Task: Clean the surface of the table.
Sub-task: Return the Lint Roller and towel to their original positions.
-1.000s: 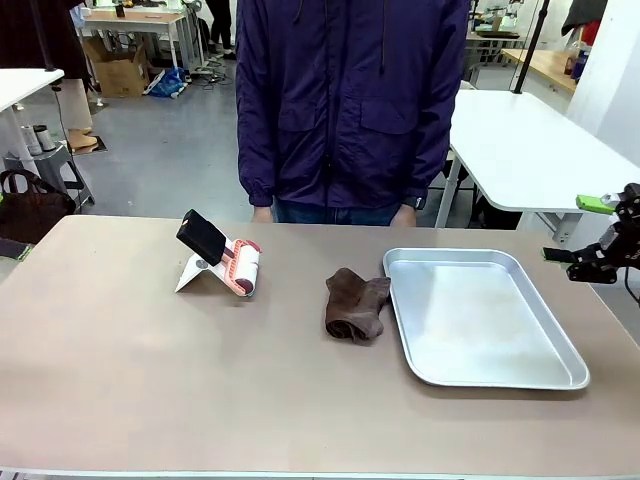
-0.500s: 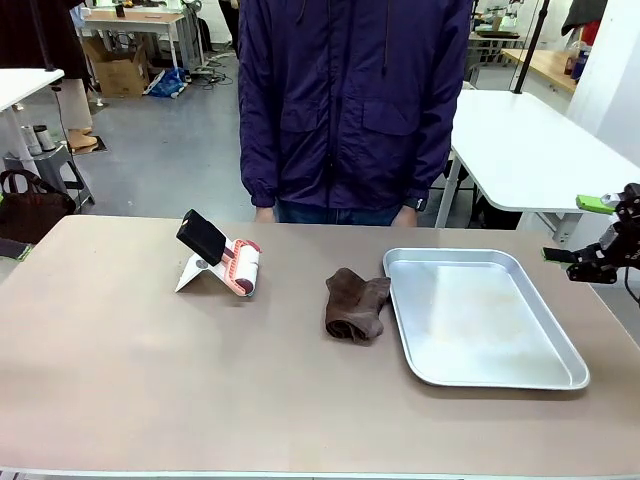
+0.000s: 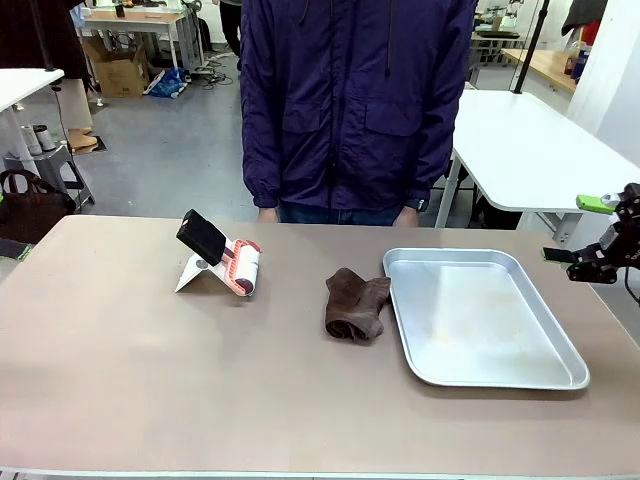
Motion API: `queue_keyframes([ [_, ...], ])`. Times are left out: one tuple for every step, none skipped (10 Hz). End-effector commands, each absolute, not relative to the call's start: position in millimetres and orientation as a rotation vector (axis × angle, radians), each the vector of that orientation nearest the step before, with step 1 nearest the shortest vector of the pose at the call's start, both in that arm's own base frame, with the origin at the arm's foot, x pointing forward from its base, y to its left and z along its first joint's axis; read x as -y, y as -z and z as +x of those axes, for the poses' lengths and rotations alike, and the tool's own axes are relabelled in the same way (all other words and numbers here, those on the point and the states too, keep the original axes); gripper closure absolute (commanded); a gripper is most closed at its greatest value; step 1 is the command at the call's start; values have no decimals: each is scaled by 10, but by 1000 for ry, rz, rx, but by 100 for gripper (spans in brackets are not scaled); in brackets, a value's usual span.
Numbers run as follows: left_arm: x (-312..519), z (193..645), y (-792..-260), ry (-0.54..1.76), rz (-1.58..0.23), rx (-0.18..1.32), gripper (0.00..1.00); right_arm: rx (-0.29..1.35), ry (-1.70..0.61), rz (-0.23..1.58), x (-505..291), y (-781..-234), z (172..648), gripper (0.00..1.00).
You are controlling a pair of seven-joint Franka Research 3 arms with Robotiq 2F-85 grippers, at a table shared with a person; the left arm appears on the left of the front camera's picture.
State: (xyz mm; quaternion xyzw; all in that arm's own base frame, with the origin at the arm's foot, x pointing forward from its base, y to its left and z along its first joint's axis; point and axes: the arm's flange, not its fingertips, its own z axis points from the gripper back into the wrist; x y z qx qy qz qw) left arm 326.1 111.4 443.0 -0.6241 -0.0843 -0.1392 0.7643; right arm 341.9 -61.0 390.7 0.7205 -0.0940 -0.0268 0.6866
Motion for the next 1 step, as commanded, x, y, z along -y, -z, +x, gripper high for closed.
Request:
queue_keyframes([
  [-1135,3229,-4451,316,-1369,194,0,208,70,1625,621,-3974,3407,0],
])
